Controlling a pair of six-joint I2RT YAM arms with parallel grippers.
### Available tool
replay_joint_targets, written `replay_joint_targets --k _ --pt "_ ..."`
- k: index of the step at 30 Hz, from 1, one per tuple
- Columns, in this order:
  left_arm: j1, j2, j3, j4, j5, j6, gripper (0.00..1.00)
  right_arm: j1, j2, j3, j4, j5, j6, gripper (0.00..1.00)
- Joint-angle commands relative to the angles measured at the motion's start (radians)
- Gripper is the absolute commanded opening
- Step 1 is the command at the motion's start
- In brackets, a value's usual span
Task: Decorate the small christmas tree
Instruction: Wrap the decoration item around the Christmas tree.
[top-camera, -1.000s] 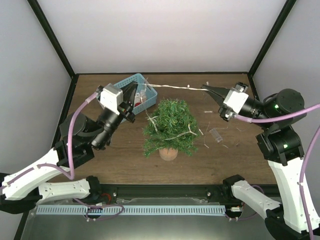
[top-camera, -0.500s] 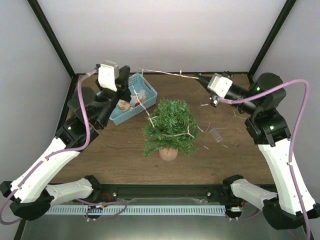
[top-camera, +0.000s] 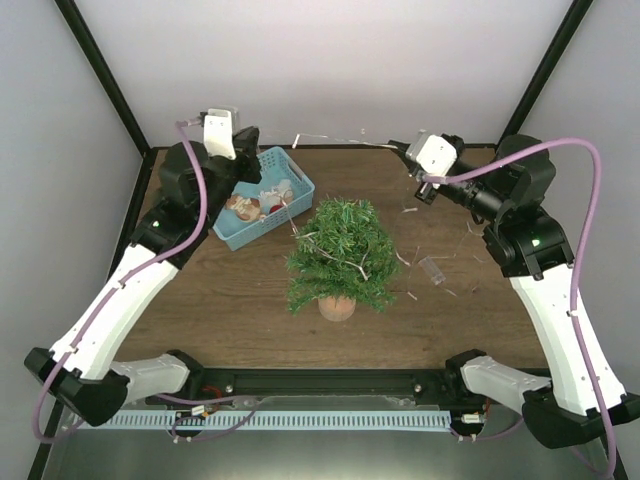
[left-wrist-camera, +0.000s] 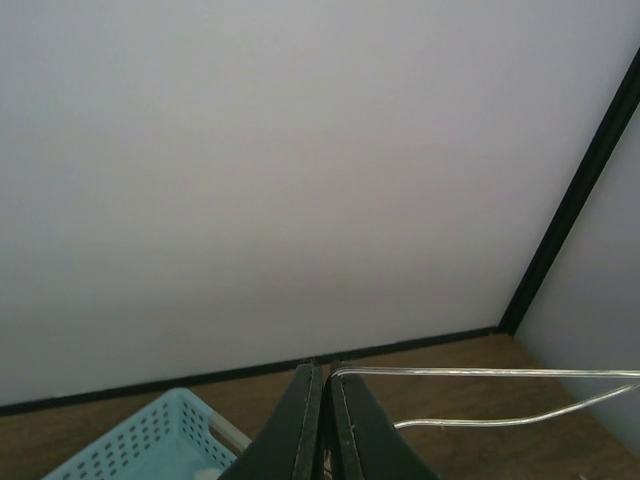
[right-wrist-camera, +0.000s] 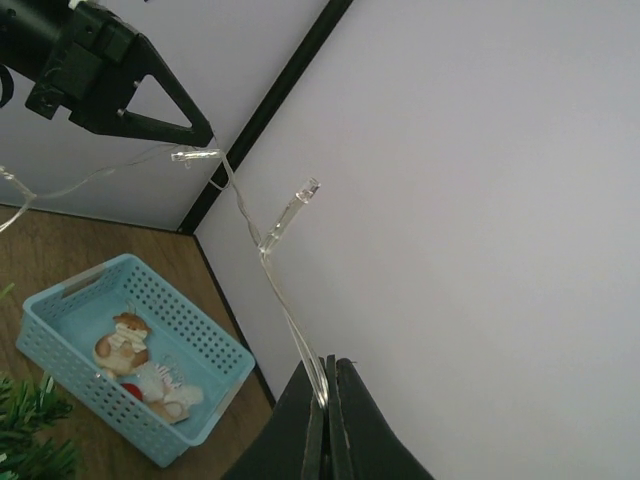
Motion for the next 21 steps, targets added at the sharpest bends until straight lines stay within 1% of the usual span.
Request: replay_joint_targets --k 1,4,9,13,19,21 --pt "0.062 0.030 0.010 -0.044 -0.014 -0.050 0.04 -0.003 -0.015 -0.009 -0.024 0.048 0.060 0.01" --pt "0.101 0.043 -0.021 -0.043 0.034 -0.082 0.04 -0.002 -0.007 -0.030 -0.041 0.033 0.088 0.01" --pt "0.140 0.084 -0.049 -0.026 0.144 -0.100 0.04 -0.003 0.029 -0.035 -0.094 0.131 0.161 0.01" --pt "0.153 0.146 -0.030 -0.042 0.229 -0.116 0.04 -0.002 0.044 -0.028 -0.156 0.181 0.246 0.01" --pt "0.157 0.223 -0.045 -0.044 0.332 -0.140 0.04 -0.003 0.047 -0.040 -0.267 0.185 0.373 0.01" --pt "0.157 0.240 -0.048 -0.034 0.376 -0.136 0.04 -0.003 0.051 -0.037 -0.306 0.209 0.432 0.01"
